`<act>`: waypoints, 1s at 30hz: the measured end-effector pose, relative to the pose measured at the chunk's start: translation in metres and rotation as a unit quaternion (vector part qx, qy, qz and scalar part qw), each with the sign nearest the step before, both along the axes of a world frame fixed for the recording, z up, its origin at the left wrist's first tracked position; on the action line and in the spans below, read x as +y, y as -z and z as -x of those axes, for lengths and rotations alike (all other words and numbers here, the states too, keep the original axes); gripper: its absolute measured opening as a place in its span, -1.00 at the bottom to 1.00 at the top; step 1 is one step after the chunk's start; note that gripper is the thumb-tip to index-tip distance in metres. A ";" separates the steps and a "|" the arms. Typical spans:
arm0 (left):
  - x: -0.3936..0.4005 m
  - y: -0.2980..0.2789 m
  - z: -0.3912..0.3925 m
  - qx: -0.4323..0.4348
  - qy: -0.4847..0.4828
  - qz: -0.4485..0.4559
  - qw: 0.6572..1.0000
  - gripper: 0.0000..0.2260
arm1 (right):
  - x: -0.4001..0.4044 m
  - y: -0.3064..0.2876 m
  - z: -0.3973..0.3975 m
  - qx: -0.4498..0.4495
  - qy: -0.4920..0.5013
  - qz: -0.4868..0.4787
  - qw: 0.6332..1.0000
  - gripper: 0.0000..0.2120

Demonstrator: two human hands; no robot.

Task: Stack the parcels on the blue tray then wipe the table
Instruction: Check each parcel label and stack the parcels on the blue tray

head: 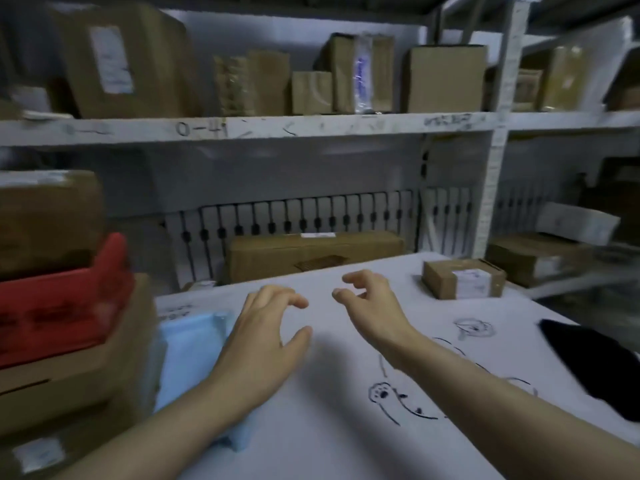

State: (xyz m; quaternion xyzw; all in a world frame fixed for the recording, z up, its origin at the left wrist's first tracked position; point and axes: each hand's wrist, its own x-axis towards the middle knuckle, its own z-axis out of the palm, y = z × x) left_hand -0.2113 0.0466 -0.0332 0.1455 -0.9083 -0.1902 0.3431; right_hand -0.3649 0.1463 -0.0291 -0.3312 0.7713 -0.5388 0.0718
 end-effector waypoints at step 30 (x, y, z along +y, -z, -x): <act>-0.004 0.088 0.180 -0.188 -0.048 0.065 0.979 -0.81 | -0.008 0.087 0.277 0.311 0.187 -0.327 0.872 -0.55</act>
